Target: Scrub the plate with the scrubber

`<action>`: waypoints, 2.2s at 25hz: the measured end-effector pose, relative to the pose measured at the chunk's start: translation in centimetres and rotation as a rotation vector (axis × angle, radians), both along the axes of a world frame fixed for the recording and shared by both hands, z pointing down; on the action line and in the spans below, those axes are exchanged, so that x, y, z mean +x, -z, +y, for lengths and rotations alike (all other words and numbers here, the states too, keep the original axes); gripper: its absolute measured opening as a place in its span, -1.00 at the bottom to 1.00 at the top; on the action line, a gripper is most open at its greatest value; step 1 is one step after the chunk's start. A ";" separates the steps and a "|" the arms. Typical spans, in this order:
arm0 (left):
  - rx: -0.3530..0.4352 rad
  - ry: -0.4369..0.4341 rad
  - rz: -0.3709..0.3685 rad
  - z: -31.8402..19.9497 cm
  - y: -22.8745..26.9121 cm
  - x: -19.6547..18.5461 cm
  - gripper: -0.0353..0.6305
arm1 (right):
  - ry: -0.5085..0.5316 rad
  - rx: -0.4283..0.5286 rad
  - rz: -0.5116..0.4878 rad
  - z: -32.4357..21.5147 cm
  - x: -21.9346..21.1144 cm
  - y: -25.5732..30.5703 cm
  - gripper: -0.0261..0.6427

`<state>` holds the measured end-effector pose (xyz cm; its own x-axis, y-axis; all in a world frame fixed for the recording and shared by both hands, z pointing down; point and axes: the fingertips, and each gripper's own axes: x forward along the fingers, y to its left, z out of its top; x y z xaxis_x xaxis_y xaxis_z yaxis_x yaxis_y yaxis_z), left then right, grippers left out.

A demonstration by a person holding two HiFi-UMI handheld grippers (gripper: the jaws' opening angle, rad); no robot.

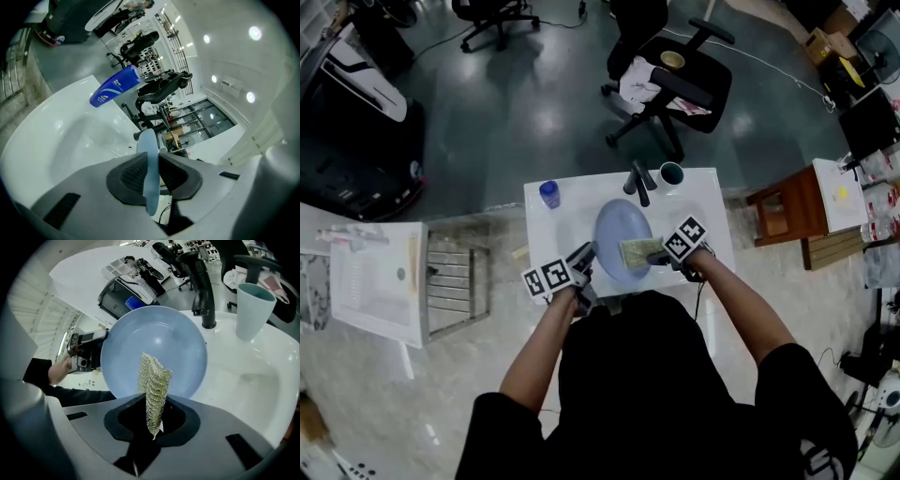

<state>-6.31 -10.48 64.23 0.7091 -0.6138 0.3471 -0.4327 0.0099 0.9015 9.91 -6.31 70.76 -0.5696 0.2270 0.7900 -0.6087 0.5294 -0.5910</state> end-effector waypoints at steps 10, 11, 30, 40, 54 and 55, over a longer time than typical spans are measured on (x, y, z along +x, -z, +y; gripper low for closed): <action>-0.106 0.024 -0.046 0.4 -4.0 1.8 -0.71 | 0.023 -0.087 -0.016 1.4 1.7 -3.1 -0.72; -0.119 0.032 -0.045 0.5 -4.3 2.0 -0.71 | 0.032 -0.098 -0.018 1.6 1.8 -3.4 -0.72; -0.291 0.236 -0.128 2.2 -9.2 3.9 -0.81 | 0.196 -0.196 -0.053 1.0 5.0 -8.0 -0.72; -0.357 0.305 -0.183 4.0 -11.1 5.1 -0.88 | 0.245 -0.240 -0.110 1.3 5.0 -9.3 -0.72; -0.117 0.235 -0.258 3.9 -7.6 5.4 -0.88 | -0.123 -0.016 -0.321 0.4 4.7 -3.6 -0.72; -0.086 0.224 -0.264 4.2 -6.8 5.2 -0.88 | -0.193 0.017 -0.348 1.0 4.4 -2.5 -0.72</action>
